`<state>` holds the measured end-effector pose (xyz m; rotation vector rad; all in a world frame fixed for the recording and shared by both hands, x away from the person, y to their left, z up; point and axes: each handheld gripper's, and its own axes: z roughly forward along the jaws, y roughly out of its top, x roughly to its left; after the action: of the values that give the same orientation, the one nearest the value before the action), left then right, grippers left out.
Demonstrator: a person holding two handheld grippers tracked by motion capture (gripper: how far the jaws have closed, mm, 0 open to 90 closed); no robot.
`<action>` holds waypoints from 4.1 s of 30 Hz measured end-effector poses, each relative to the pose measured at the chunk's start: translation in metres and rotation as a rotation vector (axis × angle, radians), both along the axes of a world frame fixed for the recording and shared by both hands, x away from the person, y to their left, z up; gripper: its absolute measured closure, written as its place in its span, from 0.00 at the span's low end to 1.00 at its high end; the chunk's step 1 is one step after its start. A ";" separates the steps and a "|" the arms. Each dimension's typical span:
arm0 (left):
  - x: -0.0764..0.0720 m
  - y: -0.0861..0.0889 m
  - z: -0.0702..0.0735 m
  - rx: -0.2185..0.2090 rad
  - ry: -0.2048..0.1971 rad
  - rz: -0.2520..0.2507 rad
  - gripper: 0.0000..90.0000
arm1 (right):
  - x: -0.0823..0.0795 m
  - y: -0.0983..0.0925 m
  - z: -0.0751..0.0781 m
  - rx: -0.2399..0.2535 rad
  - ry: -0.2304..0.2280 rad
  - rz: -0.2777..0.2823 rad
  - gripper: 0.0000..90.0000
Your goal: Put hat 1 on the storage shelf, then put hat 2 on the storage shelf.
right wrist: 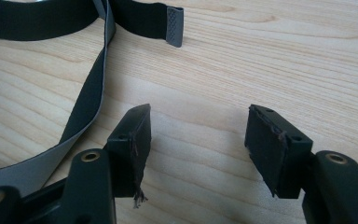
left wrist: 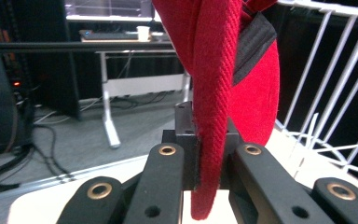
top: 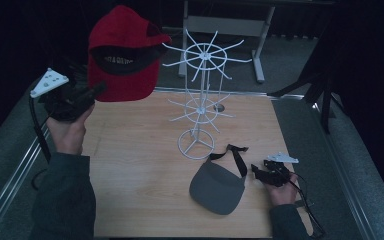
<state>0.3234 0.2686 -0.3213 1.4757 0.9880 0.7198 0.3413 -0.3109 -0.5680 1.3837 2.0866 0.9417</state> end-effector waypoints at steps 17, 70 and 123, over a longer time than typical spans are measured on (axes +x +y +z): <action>-0.015 -0.010 -0.028 0.073 -0.012 -0.001 0.96 | 0.000 0.000 0.000 0.000 0.000 0.001 0.45; -0.016 0.006 -0.096 0.170 0.144 0.083 0.72 | -0.002 0.001 0.001 0.000 -0.008 0.005 0.69; -0.008 0.009 -0.147 0.154 0.279 0.054 0.66 | 0.081 0.069 0.059 -0.297 0.125 0.387 0.82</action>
<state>0.3157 0.2772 -0.4681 1.7218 1.2091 0.6516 0.4222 -0.2418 -0.5086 0.9280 2.5246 0.6579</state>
